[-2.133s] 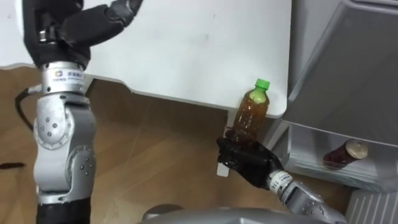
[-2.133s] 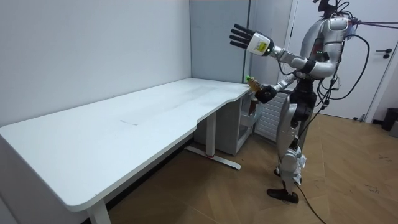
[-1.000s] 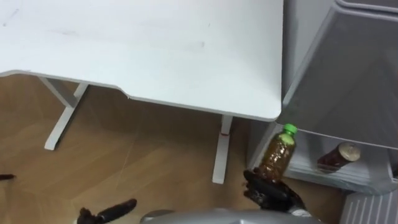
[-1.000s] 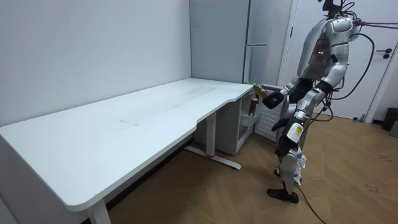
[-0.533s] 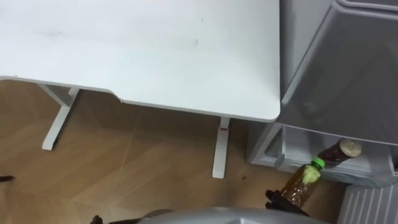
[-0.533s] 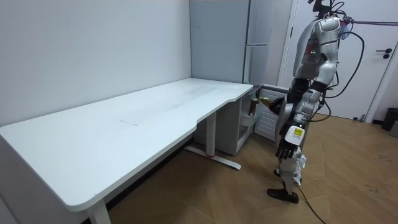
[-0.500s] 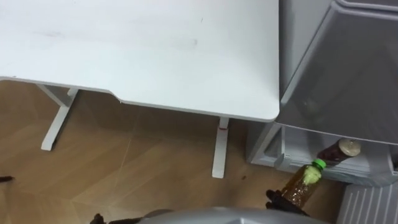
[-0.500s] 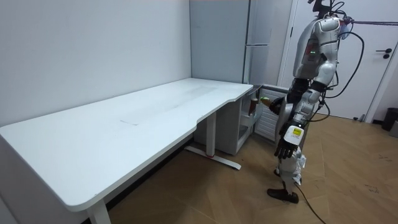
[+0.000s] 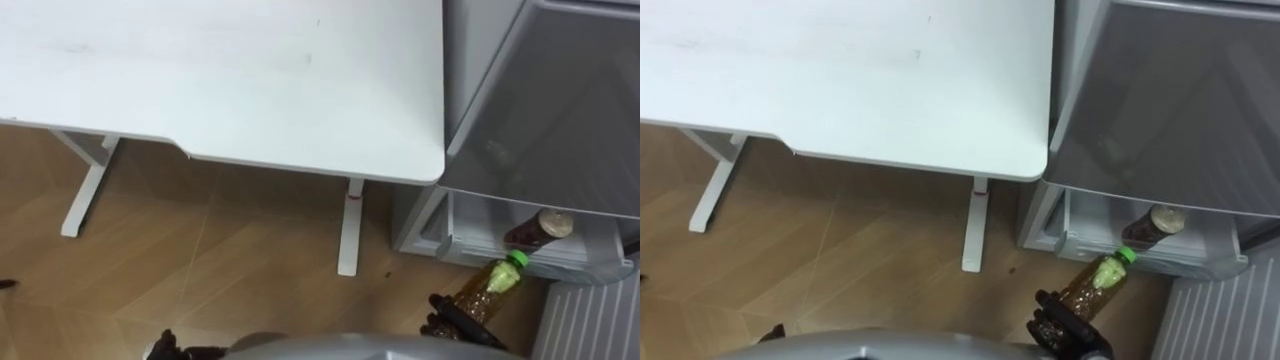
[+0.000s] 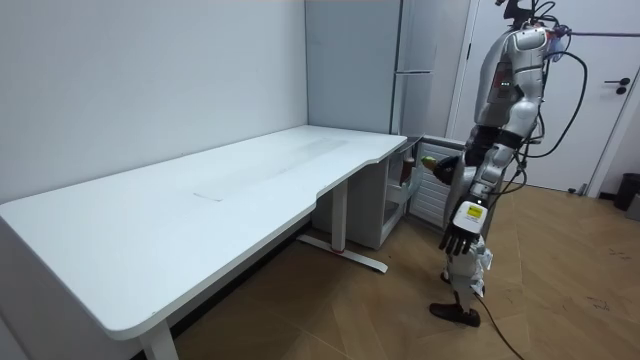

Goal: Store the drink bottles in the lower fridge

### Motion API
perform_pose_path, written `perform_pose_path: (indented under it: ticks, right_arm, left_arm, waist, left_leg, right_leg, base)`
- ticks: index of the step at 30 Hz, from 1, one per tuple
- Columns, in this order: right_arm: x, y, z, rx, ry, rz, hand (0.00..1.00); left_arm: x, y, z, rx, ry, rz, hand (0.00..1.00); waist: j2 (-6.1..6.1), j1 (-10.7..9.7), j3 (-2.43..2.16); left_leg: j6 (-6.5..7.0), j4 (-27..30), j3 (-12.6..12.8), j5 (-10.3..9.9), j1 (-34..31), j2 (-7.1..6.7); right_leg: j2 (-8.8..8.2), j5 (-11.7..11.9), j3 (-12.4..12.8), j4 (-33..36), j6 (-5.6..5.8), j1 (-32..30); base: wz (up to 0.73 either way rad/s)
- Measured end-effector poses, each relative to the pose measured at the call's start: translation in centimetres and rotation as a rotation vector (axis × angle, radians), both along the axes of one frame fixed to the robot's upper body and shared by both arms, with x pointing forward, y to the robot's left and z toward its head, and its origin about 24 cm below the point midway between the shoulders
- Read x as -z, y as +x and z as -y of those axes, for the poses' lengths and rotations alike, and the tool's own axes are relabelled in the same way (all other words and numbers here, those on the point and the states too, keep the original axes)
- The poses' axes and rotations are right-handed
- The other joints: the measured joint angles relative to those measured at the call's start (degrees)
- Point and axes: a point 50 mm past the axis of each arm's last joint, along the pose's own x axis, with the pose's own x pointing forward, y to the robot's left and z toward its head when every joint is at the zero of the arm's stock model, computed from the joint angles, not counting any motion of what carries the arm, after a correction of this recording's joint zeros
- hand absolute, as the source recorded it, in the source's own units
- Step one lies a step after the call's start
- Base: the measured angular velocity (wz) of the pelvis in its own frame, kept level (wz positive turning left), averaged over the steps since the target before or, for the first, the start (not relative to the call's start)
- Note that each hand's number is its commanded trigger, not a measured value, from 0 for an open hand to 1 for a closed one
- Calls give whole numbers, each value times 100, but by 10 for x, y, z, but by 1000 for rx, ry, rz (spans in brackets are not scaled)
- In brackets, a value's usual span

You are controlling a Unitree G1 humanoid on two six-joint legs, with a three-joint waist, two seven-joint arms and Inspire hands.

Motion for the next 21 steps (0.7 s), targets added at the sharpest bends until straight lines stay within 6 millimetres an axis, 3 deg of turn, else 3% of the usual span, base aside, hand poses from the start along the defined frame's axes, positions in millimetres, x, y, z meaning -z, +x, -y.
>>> perform_pose_path:
  ticks: [2, 3, 4, 12, 15, 21]
  right_arm:
    - [-2, 16, -1, -7, -1, 21, 100]
    - [-3, 30, -1, -12, 0, 50, 100]
    - [-4, 36, -2, -14, 0, 59, 100]
    - [-22, 108, -1, 13, 2, 192, 100]
    - [-31, 129, 4, 9, -15, 222, 100]
    - [-43, 148, 22, 6, -51, 233, 100]
  left_arm:
    - [0, 7, 0, 32, -3, 2, 0]
    - [1, 10, -1, 62, -2, -4, 0]
    - [0, 14, -1, 81, 2, -2, 0]
    - [-5, 51, -4, 200, -1, 61, 0]
    - [-7, 66, -1, 241, -14, 89, 0]
    - [-9, 84, 3, 291, -31, 86, 0]
  waist:
    - [16, -3, -12]
    - [28, 0, 57]
    - [31, 0, 70]
    - [69, 19, 78]
    - [103, 98, 93]
    - [116, 286, 105]
  left_leg:
    - [7, 94, -24, 7, -193, 9]
    - [18, 141, -44, 20, -280, 11]
    - [22, 148, -49, 33, -319, 11]
    - [63, 227, -199, 195, -944, -39]
    - [64, 365, -268, 206, -1320, -42]
    - [89, 468, -344, 262, -1784, -71]
  right_leg:
    - [8, 36, -19, 29, -10, -153]
    - [11, 64, -45, 24, -12, -211]
    - [10, 83, -65, 19, -11, -245]
    - [-35, 167, -245, 47, -15, -812]
    - [-39, 168, -298, 146, -16, -1149]
    - [-90, 157, -352, 374, -6, -1652]
  base:
    - [3]
    - [9]
    - [10]
    - [12]
    - [11]
    - [5]
